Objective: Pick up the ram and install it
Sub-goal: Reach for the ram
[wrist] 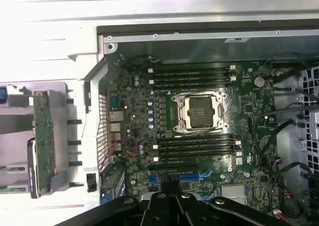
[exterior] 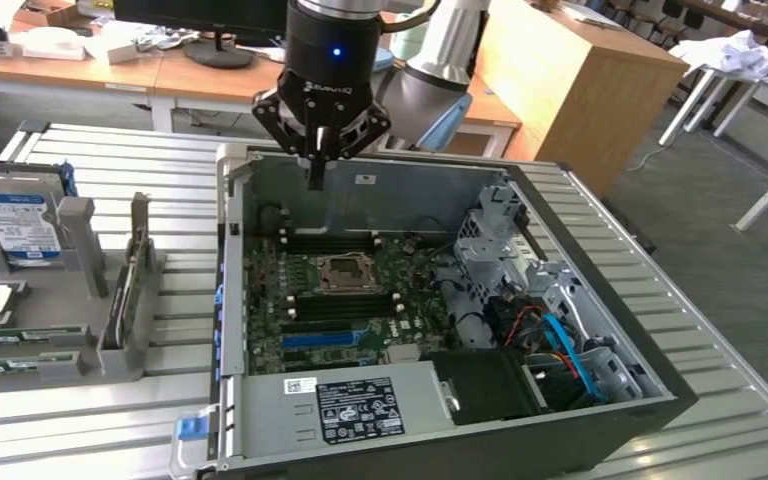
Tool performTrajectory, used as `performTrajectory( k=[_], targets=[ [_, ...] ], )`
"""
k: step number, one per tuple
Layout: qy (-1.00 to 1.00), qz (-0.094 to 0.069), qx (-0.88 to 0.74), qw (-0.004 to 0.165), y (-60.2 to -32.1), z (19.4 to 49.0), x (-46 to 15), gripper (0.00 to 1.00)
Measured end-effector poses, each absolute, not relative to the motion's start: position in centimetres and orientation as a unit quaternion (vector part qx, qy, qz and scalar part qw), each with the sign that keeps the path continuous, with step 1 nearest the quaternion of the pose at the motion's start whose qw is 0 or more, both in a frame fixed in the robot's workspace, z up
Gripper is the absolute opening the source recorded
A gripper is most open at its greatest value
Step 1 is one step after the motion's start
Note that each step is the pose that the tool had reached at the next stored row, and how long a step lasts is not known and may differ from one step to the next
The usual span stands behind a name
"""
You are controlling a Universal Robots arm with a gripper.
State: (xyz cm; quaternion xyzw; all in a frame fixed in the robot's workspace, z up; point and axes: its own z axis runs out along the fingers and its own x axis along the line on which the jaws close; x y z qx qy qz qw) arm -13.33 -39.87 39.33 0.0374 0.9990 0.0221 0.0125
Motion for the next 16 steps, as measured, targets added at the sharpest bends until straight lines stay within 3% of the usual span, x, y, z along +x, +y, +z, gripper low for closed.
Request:
performTrajectory(
  k=[16],
  targets=[
    [0.999,0.022,0.037,0.013,-39.8,39.3,-15.3,0.11]
  ],
)
